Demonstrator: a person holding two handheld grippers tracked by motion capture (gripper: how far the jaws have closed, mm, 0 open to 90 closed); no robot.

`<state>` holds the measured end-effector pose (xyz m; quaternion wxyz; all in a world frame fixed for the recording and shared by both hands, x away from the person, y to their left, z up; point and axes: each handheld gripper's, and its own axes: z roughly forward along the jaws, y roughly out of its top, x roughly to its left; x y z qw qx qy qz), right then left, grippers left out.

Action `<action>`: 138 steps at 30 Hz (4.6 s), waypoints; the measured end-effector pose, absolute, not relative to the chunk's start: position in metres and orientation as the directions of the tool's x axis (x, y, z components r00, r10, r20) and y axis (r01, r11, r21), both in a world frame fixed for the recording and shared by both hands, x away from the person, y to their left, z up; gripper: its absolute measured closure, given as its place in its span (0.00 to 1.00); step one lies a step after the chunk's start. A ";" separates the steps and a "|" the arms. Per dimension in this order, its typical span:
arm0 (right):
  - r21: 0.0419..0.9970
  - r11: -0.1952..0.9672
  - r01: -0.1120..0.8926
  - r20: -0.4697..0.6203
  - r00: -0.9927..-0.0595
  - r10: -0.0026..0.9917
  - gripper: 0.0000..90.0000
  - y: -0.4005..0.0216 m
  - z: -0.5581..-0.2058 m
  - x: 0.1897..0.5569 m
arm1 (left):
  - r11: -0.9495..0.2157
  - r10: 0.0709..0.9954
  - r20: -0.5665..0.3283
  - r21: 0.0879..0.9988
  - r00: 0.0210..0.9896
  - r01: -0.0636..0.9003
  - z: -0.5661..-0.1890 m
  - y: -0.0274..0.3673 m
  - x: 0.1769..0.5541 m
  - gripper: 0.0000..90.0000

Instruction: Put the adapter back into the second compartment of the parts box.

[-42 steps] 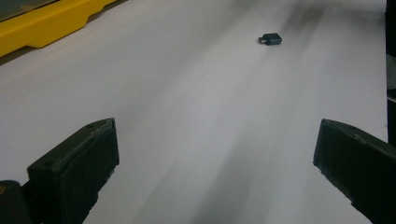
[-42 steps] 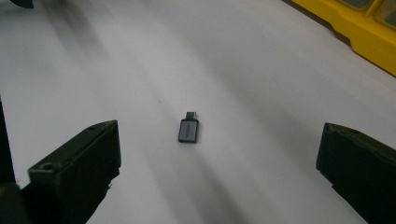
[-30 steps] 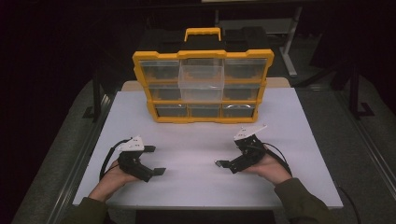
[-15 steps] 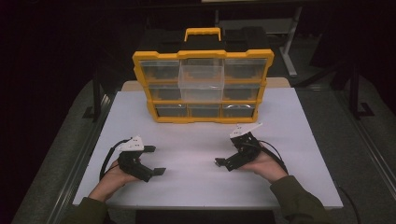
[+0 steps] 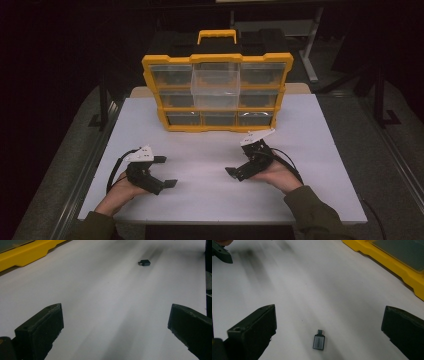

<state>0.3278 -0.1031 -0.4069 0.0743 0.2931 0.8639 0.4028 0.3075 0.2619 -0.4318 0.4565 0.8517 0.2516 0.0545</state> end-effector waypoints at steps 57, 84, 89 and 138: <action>0.683 0.577 0.449 0.100 -0.839 0.535 0.35 -0.091 -0.413 0.333 | -0.439 0.492 -0.140 0.812 0.859 0.384 -0.432 0.264 0.304 0.00; 0.600 0.649 0.467 0.106 -0.851 0.514 0.59 -0.089 -0.425 0.333 | -0.440 0.491 -0.139 0.812 0.860 0.383 -0.432 0.264 0.304 0.00; 0.587 0.659 0.470 0.111 -0.853 0.509 0.62 -0.088 -0.427 0.333 | -0.439 0.492 -0.141 0.812 0.859 0.384 -0.432 0.264 0.304 0.00; 0.521 0.737 0.431 0.030 -0.872 0.489 0.81 -0.081 -0.438 0.331 | -0.443 0.491 -0.134 0.812 0.861 0.379 -0.432 0.263 0.304 0.00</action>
